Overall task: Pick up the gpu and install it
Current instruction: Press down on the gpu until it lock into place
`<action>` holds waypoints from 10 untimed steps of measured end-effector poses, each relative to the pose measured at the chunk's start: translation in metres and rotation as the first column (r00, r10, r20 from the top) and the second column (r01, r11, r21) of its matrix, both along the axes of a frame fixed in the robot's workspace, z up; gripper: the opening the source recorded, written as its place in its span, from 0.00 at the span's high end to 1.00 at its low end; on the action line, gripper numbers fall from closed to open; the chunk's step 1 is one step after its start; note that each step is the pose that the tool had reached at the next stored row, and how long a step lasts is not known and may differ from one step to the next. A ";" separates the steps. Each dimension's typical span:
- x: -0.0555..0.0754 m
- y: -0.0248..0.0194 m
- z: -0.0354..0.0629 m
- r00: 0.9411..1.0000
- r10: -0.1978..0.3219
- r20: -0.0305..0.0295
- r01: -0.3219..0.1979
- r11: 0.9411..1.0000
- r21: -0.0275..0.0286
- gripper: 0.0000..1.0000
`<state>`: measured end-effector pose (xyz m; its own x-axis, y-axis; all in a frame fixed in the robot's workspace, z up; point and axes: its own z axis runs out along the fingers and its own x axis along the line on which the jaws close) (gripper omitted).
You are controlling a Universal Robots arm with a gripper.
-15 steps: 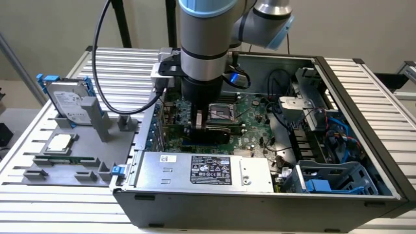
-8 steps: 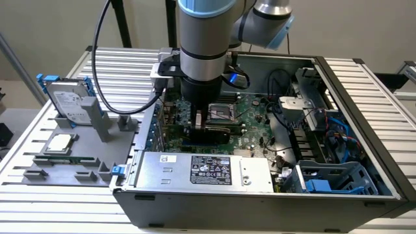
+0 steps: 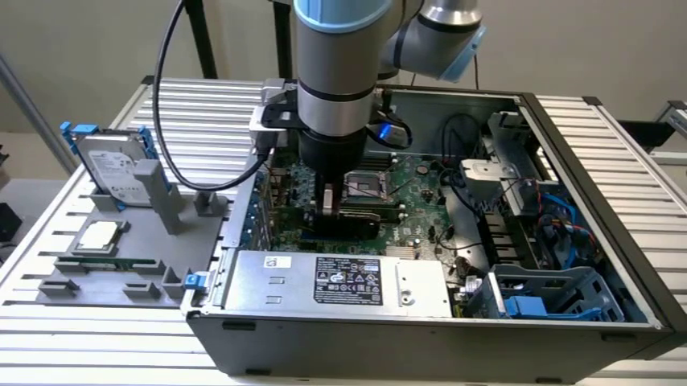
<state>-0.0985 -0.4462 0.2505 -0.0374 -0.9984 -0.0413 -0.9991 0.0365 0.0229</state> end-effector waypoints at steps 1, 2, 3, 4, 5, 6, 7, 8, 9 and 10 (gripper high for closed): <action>0.000 0.0000 -0.0001 1.000 0.000 0.000 0.000 1.000 0.000 1.00; 0.000 0.0001 -0.0002 1.000 0.000 0.000 0.000 1.000 0.000 1.00; 0.000 0.0004 -0.0006 1.000 -0.001 0.000 0.001 1.000 0.003 0.00; 0.000 0.0004 0.0006 1.000 -0.001 0.001 0.001 1.000 0.002 0.00; 0.000 0.0003 0.0036 1.000 -0.001 0.001 0.001 1.000 0.001 0.00; 0.000 0.0002 0.0081 1.000 0.000 0.000 0.000 1.000 0.000 0.00; 0.000 0.0002 0.0126 1.000 0.000 0.000 0.000 1.000 0.001 0.00; 0.000 0.0002 0.0173 1.000 0.000 0.000 0.000 1.000 0.000 0.00; 0.000 0.0001 0.0217 1.000 0.000 0.000 0.000 1.000 0.000 0.00; 0.000 0.0002 0.0267 1.000 0.000 0.000 0.000 1.000 0.000 0.00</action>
